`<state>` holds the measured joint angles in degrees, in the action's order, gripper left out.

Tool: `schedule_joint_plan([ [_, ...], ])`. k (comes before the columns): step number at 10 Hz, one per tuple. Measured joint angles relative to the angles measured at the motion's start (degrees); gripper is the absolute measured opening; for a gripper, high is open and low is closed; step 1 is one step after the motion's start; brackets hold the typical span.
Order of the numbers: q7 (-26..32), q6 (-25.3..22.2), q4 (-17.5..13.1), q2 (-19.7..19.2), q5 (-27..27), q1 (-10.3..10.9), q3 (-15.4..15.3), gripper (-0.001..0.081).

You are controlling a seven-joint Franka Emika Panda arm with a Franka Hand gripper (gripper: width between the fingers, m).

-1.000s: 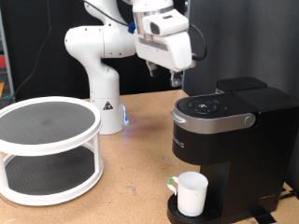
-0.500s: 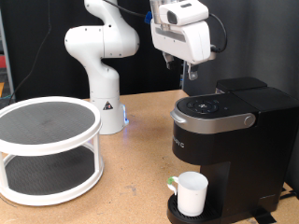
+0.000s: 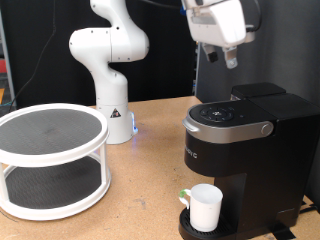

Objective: Make a cup of coffee with the keurig machine

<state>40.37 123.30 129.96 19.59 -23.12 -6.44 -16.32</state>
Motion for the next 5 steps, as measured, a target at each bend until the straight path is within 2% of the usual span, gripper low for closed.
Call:
schedule_joint_plan([
  [3,-4.8,-5.11,-7.93,-3.86,5.86,-0.1,-2.12,0.0808],
  [5,-5.71,-7.85,-12.66,-7.08,8.26,-0.1,-2.76,0.0808],
])
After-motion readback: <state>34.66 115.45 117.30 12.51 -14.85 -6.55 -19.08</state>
